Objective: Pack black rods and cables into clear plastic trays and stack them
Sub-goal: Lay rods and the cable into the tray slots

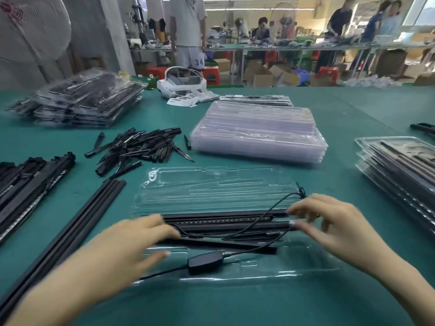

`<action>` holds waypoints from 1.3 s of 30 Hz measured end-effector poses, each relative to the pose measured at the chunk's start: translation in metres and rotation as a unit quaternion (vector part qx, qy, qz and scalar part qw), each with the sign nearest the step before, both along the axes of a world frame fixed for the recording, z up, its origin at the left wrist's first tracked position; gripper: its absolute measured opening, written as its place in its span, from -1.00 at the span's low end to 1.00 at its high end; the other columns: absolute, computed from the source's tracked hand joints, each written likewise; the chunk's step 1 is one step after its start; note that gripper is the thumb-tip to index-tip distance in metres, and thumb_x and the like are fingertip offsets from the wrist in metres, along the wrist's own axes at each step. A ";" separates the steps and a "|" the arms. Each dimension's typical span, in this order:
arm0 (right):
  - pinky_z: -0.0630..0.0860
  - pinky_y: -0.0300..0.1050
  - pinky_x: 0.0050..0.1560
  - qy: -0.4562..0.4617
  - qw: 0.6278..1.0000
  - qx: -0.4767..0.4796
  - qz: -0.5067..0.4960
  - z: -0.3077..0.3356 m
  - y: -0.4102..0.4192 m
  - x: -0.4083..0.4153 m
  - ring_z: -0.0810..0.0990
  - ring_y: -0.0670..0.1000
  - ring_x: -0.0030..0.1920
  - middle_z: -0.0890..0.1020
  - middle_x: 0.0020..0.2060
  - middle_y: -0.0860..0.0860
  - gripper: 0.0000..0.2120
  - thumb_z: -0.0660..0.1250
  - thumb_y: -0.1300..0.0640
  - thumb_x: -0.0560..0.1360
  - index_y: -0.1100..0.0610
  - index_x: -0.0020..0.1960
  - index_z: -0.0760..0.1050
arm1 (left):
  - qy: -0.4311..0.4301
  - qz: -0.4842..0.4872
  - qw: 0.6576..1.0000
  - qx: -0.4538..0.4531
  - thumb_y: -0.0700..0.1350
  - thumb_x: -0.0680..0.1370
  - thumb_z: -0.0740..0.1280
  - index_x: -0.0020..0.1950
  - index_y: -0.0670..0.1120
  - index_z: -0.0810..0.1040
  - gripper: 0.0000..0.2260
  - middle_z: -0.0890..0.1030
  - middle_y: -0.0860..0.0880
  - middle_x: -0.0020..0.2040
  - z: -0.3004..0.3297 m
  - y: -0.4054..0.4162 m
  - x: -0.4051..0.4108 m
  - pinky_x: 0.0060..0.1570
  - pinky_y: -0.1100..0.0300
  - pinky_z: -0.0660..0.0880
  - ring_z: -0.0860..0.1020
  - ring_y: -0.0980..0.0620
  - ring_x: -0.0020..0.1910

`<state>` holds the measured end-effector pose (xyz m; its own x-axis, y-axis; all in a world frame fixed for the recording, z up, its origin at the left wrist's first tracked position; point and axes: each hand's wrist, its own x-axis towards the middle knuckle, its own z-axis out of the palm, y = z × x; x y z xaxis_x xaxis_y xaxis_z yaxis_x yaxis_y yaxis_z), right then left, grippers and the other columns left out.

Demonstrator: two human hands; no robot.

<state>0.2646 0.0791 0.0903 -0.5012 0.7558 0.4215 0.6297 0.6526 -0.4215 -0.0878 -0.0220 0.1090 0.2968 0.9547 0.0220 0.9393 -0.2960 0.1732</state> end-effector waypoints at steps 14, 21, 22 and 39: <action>0.46 -0.24 -0.15 0.103 0.978 -0.125 0.133 -0.009 0.016 0.028 0.53 -0.03 -0.27 0.59 -0.31 -0.08 -0.92 0.51 0.13 0.35 0.01 -0.20 0.62 | -0.187 -0.056 0.980 -0.025 0.03 0.64 0.10 0.12 0.17 0.41 -0.86 0.45 0.27 -0.10 -0.033 0.031 0.068 -0.05 0.39 0.35 0.41 0.31 -0.08; 0.49 -0.18 -0.16 -0.008 0.974 -0.170 0.151 -0.014 0.019 0.039 0.54 -0.05 -0.24 0.60 -0.30 -0.06 -0.92 0.54 0.07 0.36 -0.04 -0.24 0.64 | -0.161 -0.088 0.982 0.049 0.18 0.62 0.00 0.10 0.08 0.47 -0.68 0.20 0.25 0.05 -0.053 0.028 0.082 -0.04 0.36 0.35 0.32 0.24 -0.02; 0.48 -0.20 -0.16 -0.006 0.973 -0.175 0.151 -0.014 0.019 0.039 0.53 -0.06 -0.25 0.60 -0.30 -0.06 -0.92 0.54 0.07 0.36 -0.05 -0.24 0.64 | -0.180 -0.084 0.979 0.047 0.10 0.62 0.06 0.09 0.07 0.48 -0.75 0.24 0.26 0.03 -0.051 0.028 0.082 -0.04 0.35 0.36 0.34 0.25 -0.03; 0.45 -0.32 -0.19 -0.019 0.971 -0.183 0.152 -0.013 0.014 0.032 0.53 -0.11 -0.28 0.55 -0.27 -0.14 -0.92 0.54 0.06 0.36 -0.07 -0.23 0.65 | 0.023 -0.156 0.979 0.130 0.06 0.49 0.13 -0.03 0.19 0.67 -0.69 0.49 0.19 -0.30 -0.038 0.024 0.076 -0.38 0.35 0.36 0.41 0.19 -0.33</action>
<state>0.2969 0.0932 0.0773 -0.7348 0.6656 0.1305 0.4501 0.6224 -0.6403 -0.0117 0.0021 0.0714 0.5801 0.7809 0.2316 0.8009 -0.5987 0.0129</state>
